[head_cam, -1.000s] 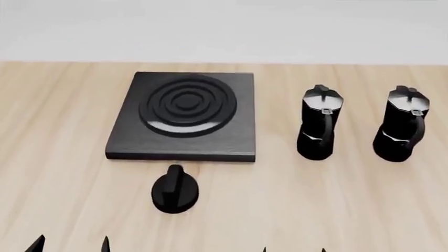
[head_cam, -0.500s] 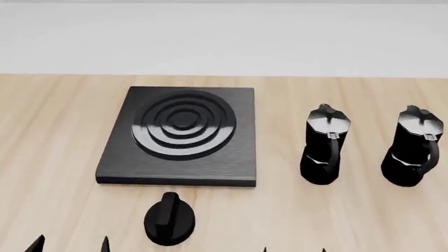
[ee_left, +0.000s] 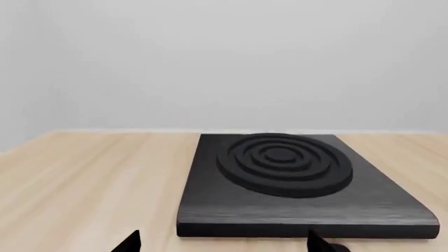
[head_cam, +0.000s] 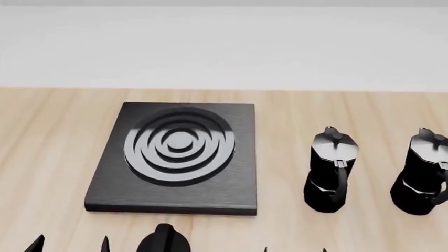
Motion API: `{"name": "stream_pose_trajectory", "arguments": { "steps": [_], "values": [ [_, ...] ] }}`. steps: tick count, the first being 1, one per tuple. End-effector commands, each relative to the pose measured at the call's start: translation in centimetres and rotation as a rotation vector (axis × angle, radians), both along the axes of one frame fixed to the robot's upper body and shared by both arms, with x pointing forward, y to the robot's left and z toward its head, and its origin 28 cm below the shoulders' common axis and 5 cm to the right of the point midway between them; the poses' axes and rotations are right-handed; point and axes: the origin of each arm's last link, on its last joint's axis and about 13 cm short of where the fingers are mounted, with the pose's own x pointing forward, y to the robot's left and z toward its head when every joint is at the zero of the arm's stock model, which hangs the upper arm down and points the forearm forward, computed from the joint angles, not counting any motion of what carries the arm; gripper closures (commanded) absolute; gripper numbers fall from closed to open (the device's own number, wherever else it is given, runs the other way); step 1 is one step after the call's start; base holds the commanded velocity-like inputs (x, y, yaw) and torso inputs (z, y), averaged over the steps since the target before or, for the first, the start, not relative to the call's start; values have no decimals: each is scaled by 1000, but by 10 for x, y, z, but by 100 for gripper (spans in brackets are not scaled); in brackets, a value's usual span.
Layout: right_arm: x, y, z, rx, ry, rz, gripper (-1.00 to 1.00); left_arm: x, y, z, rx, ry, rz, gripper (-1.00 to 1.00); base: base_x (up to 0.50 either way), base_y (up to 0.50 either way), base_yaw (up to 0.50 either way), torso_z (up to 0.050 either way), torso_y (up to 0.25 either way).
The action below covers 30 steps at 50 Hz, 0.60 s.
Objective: Put the right moka pot on the stove.
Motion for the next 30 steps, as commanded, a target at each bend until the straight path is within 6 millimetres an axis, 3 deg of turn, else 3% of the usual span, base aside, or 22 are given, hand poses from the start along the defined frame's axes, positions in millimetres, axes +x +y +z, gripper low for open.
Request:
{"name": "stream_pose_trajectory", "arguments": {
  "steps": [1, 30],
  "values": [
    [0, 0, 0, 0, -1, 0, -100, 0, 0, 1, 0, 0, 1, -100, 211, 0, 0, 0, 0],
    [1, 0, -1, 1, 2, 2, -100, 0, 0, 0, 1, 0, 3, -100, 211, 0, 0, 0, 0]
  ]
}}
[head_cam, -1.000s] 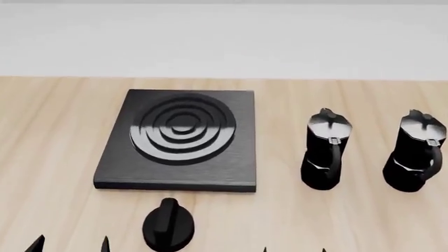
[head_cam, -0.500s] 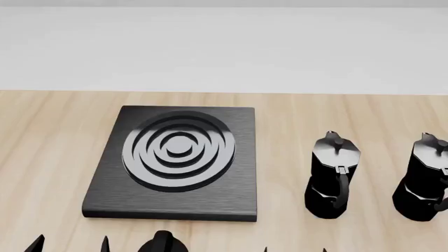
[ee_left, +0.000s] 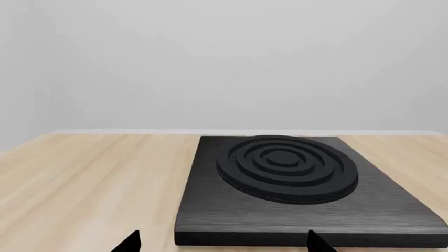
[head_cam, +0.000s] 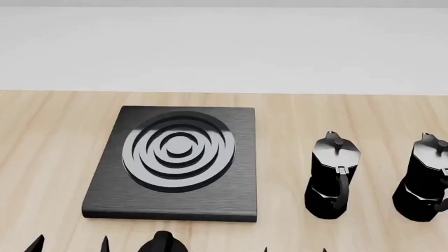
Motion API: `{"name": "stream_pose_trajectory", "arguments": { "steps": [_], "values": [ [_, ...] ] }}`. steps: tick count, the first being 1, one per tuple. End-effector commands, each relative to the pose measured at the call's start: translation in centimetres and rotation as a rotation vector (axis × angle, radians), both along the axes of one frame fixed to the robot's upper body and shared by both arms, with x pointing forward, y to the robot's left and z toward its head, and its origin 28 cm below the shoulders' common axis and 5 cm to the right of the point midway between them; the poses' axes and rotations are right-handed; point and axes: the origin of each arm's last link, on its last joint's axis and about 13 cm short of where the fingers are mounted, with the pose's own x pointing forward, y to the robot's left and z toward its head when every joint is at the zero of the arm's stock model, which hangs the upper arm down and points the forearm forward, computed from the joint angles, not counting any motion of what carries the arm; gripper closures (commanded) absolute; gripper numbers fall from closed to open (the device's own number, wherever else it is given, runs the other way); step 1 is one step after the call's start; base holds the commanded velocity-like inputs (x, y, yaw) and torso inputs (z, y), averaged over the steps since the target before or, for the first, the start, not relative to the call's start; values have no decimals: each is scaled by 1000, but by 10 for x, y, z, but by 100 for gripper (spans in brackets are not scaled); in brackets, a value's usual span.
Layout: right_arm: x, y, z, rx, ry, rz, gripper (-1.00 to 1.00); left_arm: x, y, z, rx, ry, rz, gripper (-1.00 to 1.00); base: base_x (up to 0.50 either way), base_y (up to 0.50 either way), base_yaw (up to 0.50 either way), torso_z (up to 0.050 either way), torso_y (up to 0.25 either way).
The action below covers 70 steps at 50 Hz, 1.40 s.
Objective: Put the right moka pot on the stove.
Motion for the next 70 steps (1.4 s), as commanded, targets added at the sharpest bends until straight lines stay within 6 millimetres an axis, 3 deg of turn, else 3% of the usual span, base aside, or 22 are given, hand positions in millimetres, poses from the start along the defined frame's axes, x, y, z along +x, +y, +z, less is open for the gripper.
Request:
{"name": "stream_pose_trajectory", "arguments": {
  "steps": [1, 39, 48, 61, 70],
  "values": [
    [0, 0, 0, 2, 0, 1, -100, 0, 0, 1, -1, 0, 1, -100, 215, 0, 0, 0, 0],
    [1, -3, 7, 5, -5, -4, -100, 2, 1, 2, 6, 26, -9, -100, 367, 0, 0, 0, 0],
    [2, -4, 19, 12, -21, 7, -100, -4, 3, 28, 19, -8, -4, -100, 0, 0, 0, 0, 0],
    [-1, -9, 52, 9, -77, 15, -100, -13, 3, 84, 62, -95, -16, -100, 0, 0, 0, 0, 0],
    [-2, -9, 78, 4, -122, 30, -100, -19, 0, 113, 96, -148, -28, -100, 0, 0, 0, 0, 0]
  ]
}}
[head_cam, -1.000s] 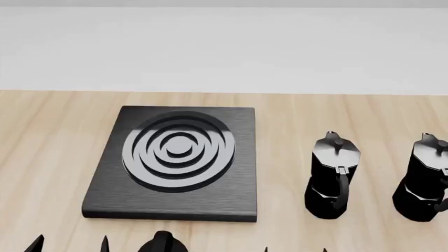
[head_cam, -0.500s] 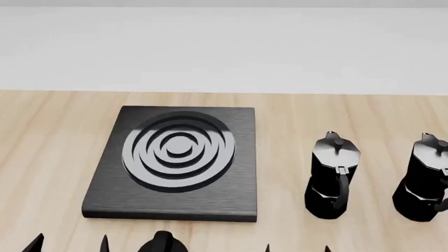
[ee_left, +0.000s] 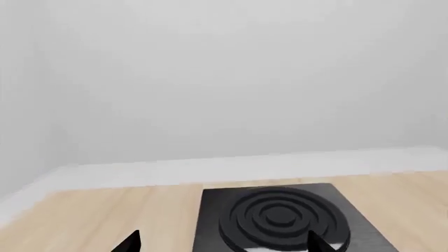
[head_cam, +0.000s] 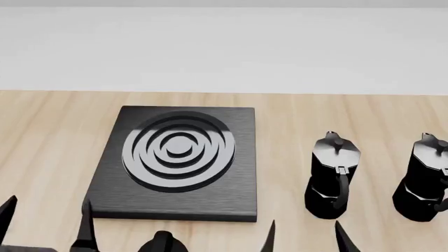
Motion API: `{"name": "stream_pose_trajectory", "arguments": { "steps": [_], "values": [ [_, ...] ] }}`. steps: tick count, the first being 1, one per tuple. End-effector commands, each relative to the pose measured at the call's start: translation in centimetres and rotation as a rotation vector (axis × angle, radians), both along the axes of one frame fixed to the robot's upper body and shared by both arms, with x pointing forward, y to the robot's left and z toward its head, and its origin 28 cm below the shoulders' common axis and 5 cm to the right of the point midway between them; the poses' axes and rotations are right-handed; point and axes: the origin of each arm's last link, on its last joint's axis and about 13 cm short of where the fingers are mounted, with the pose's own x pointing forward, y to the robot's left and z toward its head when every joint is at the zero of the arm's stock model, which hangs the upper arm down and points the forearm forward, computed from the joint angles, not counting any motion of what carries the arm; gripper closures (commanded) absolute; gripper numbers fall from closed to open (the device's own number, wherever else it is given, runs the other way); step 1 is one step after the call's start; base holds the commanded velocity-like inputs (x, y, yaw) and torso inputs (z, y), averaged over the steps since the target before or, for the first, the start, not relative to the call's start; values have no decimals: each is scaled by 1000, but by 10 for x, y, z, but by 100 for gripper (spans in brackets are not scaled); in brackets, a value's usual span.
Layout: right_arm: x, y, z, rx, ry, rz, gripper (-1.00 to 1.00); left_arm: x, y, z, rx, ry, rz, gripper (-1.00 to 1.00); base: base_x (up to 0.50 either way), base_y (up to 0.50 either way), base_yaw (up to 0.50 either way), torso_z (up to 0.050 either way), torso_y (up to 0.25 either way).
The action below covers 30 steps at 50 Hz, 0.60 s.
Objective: Put the right moka pot on the stove.
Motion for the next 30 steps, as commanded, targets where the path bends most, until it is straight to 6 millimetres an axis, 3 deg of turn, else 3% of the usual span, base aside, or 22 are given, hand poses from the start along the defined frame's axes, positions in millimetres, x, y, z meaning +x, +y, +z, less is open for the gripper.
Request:
{"name": "stream_pose_trajectory", "arguments": {
  "steps": [1, 11, 18, 23, 30],
  "values": [
    [-3, -1, 29, -6, -50, 16, -100, -9, -2, 38, 39, -63, -8, -100, 0, 0, 0, 0, 0],
    [-6, -2, 50, 5, -93, 21, -100, -16, -3, 72, 67, -127, 1, -100, 0, 0, 0, 0, 0],
    [-12, 0, 63, -2, -118, 32, -100, -21, -3, 83, 70, -157, -5, -100, 0, 0, 0, 0, 0],
    [-5, 2, 46, -7, -72, 35, -100, -15, -2, 64, 59, -120, -1, -100, 0, 0, 0, 0, 0],
    [-5, 2, 45, -7, -72, 35, -100, -15, -2, 64, 59, -120, -1, -100, 0, 0, 0, 0, 0]
  ]
}}
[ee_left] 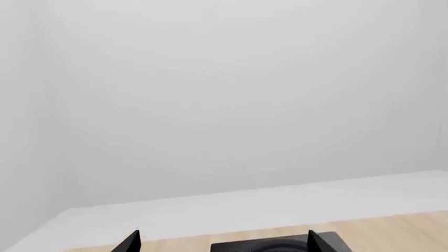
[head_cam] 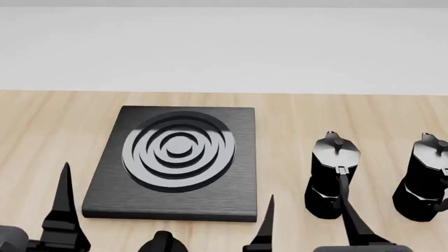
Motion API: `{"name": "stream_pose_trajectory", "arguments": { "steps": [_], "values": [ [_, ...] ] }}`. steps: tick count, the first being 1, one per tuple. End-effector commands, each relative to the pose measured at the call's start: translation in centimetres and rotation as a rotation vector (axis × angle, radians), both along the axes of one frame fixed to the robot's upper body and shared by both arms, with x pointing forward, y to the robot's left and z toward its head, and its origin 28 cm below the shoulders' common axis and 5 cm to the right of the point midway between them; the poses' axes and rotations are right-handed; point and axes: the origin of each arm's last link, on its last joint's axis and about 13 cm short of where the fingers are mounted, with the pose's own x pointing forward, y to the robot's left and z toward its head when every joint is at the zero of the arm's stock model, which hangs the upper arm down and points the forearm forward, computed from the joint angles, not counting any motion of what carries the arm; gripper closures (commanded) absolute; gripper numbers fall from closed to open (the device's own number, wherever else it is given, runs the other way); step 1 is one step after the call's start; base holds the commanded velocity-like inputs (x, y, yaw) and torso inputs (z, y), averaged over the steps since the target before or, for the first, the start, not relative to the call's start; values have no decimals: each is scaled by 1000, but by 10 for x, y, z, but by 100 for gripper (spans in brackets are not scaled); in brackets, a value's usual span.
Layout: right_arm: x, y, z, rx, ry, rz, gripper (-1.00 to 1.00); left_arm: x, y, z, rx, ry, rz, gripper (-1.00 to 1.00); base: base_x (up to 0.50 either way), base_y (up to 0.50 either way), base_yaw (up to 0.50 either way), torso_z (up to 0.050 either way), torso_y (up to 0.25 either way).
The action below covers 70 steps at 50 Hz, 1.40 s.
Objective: Put the right moka pot on the stove.
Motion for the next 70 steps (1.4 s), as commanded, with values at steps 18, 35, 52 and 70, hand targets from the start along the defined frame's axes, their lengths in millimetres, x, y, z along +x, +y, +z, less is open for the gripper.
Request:
{"name": "stream_pose_trajectory", "arguments": {
  "steps": [18, 35, 52, 70],
  "values": [
    [0, 0, -6, 3, 7, 12, -100, 0, 0, -4, 2, -12, 12, -100, 0, 0, 0, 0, 0],
    [0, 0, -6, 1, 10, 5, -100, 0, 0, -6, -4, 1, 19, -100, 0, 0, 0, 0, -155],
    [0, -1, -6, 2, 7, 2, -100, 0, 1, -6, -7, -2, 26, -100, 0, 0, 0, 0, -206],
    [-5, -2, -3, -1, -31, 41, -100, 1, 1, -6, -22, -4, 32, -100, 0, 0, 0, 0, -134]
  ]
}}
